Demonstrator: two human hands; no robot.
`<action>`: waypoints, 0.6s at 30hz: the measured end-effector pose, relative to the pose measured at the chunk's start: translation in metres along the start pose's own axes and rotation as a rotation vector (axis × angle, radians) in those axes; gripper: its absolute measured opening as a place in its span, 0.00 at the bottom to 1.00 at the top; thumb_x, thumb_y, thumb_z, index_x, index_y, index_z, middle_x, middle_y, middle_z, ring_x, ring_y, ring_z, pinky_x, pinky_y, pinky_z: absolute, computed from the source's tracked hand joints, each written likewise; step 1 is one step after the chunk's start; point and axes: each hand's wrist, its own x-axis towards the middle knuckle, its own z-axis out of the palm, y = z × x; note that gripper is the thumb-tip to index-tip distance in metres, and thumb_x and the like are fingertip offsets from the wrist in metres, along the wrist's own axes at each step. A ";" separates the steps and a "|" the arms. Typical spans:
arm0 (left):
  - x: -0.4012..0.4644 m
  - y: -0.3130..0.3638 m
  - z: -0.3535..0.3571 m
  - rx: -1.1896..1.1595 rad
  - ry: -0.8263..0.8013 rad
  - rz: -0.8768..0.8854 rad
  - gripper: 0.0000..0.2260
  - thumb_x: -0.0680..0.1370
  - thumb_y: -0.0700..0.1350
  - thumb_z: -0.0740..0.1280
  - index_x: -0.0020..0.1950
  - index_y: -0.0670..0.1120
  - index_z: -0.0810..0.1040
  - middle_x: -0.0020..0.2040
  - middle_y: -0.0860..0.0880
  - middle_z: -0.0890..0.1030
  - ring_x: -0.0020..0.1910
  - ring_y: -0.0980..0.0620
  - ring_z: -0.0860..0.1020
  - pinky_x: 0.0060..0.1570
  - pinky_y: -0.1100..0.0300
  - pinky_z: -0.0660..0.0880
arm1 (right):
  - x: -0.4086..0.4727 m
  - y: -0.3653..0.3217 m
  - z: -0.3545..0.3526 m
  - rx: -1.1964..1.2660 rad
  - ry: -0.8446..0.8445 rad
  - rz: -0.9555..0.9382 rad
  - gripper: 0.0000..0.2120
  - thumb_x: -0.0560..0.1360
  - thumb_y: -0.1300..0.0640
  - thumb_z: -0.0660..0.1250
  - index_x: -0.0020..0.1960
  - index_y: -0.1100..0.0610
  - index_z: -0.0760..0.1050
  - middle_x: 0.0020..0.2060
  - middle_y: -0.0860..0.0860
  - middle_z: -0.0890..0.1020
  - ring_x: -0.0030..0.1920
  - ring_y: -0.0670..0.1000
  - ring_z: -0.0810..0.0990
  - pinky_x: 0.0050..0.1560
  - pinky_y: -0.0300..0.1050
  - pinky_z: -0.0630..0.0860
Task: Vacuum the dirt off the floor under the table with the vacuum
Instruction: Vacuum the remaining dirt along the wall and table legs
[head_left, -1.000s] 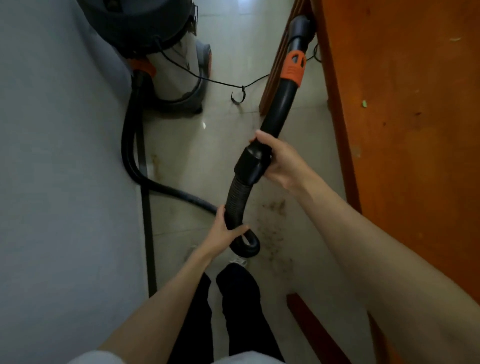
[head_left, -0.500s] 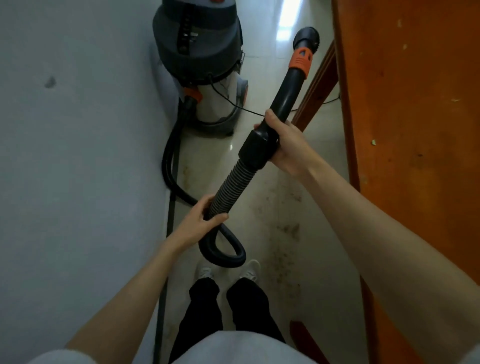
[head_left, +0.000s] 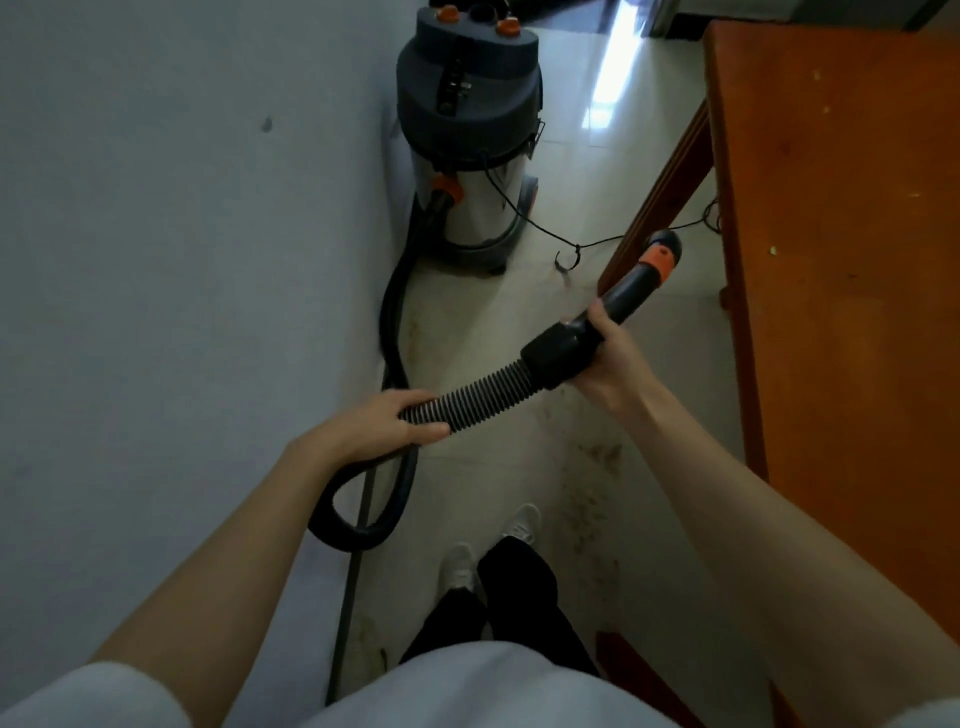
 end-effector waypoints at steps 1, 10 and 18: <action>-0.008 -0.014 0.014 -0.033 -0.033 -0.018 0.14 0.78 0.51 0.65 0.63 0.54 0.71 0.51 0.54 0.76 0.50 0.56 0.75 0.42 0.72 0.68 | -0.003 0.015 -0.005 -0.042 0.026 0.007 0.10 0.79 0.54 0.62 0.57 0.58 0.68 0.49 0.56 0.76 0.54 0.57 0.76 0.49 0.56 0.76; -0.011 -0.108 0.107 -0.295 -0.267 -0.232 0.19 0.77 0.44 0.67 0.67 0.52 0.70 0.56 0.53 0.77 0.57 0.54 0.75 0.60 0.60 0.71 | 0.020 0.110 -0.054 -0.255 0.154 0.077 0.07 0.80 0.57 0.62 0.53 0.59 0.67 0.36 0.53 0.75 0.37 0.51 0.77 0.40 0.48 0.77; 0.042 -0.111 0.155 -0.314 -0.312 -0.248 0.19 0.79 0.48 0.63 0.70 0.49 0.67 0.60 0.52 0.74 0.62 0.55 0.72 0.49 0.76 0.68 | 0.059 0.106 -0.102 -0.280 0.177 0.031 0.05 0.80 0.60 0.62 0.54 0.59 0.67 0.36 0.52 0.75 0.37 0.50 0.77 0.46 0.48 0.77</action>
